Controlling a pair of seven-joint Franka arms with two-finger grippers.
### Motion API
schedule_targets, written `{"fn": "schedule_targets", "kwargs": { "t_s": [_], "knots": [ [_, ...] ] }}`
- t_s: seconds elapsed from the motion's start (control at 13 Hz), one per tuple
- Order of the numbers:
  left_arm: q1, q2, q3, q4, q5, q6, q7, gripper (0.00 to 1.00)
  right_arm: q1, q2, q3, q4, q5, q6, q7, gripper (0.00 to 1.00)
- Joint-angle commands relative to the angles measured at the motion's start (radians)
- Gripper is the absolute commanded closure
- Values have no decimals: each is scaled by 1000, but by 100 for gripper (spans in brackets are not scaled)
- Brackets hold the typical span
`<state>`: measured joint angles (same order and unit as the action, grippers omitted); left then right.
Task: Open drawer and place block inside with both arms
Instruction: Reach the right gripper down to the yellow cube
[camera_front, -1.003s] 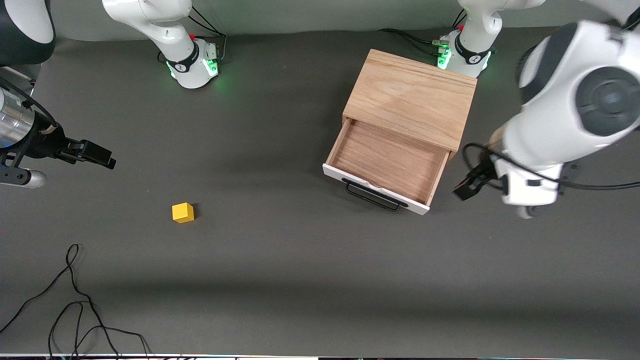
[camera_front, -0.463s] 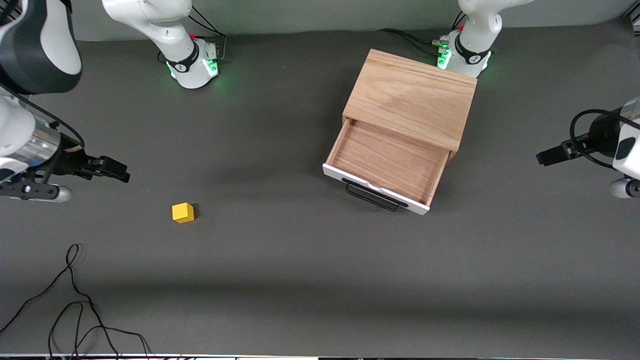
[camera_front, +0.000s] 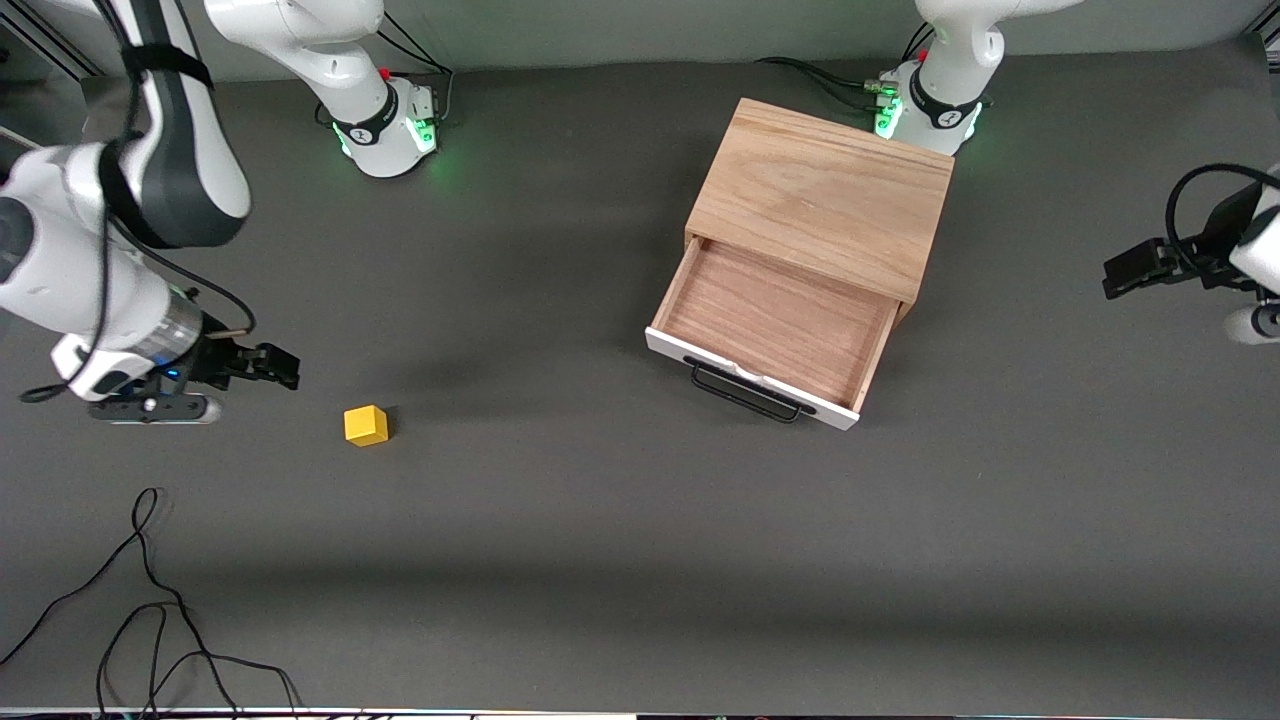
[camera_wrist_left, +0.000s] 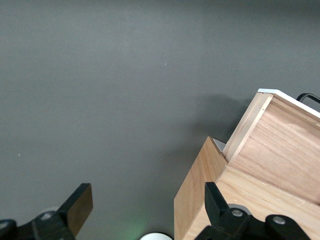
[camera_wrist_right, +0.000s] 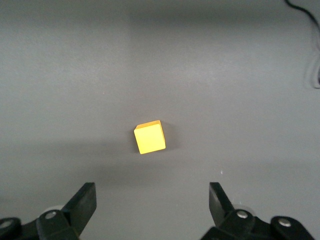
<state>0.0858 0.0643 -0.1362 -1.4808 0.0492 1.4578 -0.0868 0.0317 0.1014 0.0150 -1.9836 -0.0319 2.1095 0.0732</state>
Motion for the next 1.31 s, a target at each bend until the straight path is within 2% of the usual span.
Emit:
{"fn": "schedule_targets", "kwargs": {
  "t_s": [0.0, 0.15, 0.39, 0.62, 0.93, 1.23],
  "knots": [
    [-69, -72, 61, -93, -25, 74, 45, 0, -3, 10, -1, -83, -11, 95, -33, 0],
    [-106, -89, 86, -124, -26, 108, 45, 0, -4, 61, -3, -115, -11, 150, -41, 0],
    [-106, -83, 84, -116, -37, 105, 47, 0, -3, 113, -3, -231, -13, 364, -53, 0],
    [-103, -83, 84, -116, -57, 93, 50, 0, -12, 216, -4, -235, -10, 498, -119, 0],
    [-106, -81, 84, -119, -51, 73, 58, 0, -12, 290, -3, -233, -8, 590, -128, 0],
    [-106, -81, 84, -121, -45, 55, 59, 0, -12, 311, -1, -233, -6, 615, -128, 0]
  ]
}}
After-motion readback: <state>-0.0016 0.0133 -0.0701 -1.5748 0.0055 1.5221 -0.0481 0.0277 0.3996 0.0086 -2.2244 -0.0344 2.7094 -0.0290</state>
